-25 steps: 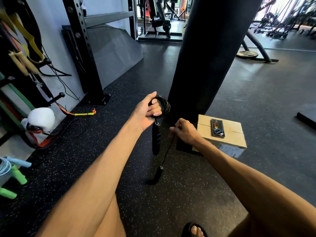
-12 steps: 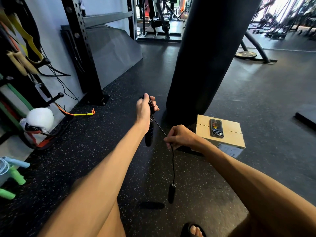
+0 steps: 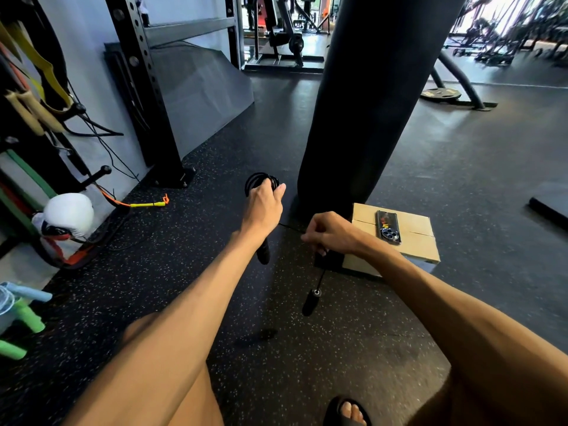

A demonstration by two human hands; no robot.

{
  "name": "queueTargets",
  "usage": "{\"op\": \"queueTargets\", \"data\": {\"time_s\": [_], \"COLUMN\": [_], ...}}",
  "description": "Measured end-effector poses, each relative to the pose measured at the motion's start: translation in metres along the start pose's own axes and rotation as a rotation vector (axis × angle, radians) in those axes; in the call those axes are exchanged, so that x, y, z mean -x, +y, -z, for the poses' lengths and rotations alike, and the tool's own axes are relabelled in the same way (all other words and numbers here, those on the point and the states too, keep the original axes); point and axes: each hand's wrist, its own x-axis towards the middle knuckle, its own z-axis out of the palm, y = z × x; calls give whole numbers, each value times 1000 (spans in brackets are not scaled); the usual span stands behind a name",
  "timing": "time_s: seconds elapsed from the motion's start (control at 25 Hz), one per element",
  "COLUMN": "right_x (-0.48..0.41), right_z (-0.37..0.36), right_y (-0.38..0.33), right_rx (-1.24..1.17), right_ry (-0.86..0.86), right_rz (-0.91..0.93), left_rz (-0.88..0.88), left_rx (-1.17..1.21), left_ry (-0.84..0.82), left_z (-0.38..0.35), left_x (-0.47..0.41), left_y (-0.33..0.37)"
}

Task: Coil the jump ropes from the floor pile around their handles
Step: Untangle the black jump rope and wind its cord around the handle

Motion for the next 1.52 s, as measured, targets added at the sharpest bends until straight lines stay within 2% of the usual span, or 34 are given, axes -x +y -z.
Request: {"op": "queueTargets", "data": {"time_s": [0.08, 0.16, 0.32, 0.44, 0.6, 0.72, 0.84, 0.92, 1.04, 1.16, 1.24, 1.36, 1.52], "right_x": [-1, -2, -6, -6, -6, -1, 7, 9, 6, 4, 4, 3, -2], "right_z": [6, 9, 12, 14, 10, 7, 2, -3, -11, -18, -18, -14, -6], "right_y": [-2, -4, -6, -8, -8, -7, -4, 1, 7, 6, 0, -6, -9], "right_rx": [70, 94, 97, 15, -144, -267, -321, -262, -144, -47, -53, -32, 75], "right_ry": [143, 270, 413, 468, 460, 343, 175, 91, -5, -14, -4, 40, 154], "right_rz": [87, 168, 266, 249, 143, 64, -32, -93, -112, -34, 21, 99, 196], "left_rz": [9, 37, 198, 231, 299, 320, 340, 334, 255, 139, 56, -58, -87], "left_rx": [-140, -160, 227, 539, 946, 1192, 1432, 1489, 1283, 783, 504, 177, -154], "left_ry": [-115, -268, -608, -721, -702, -643, -489, -353, -171, 6, 49, -26, -223], "left_z": [0, -4, 2, 12, 15, 14, 14, 13, 4, -6, -9, -10, -4], "left_x": [2, 3, 7, 9, 7, 5, 0, -4, -9, -6, -3, -3, 3], "left_y": [-6, -8, 5, 14, 21, 24, 27, 28, 24, 22, 19, 6, 5]}}
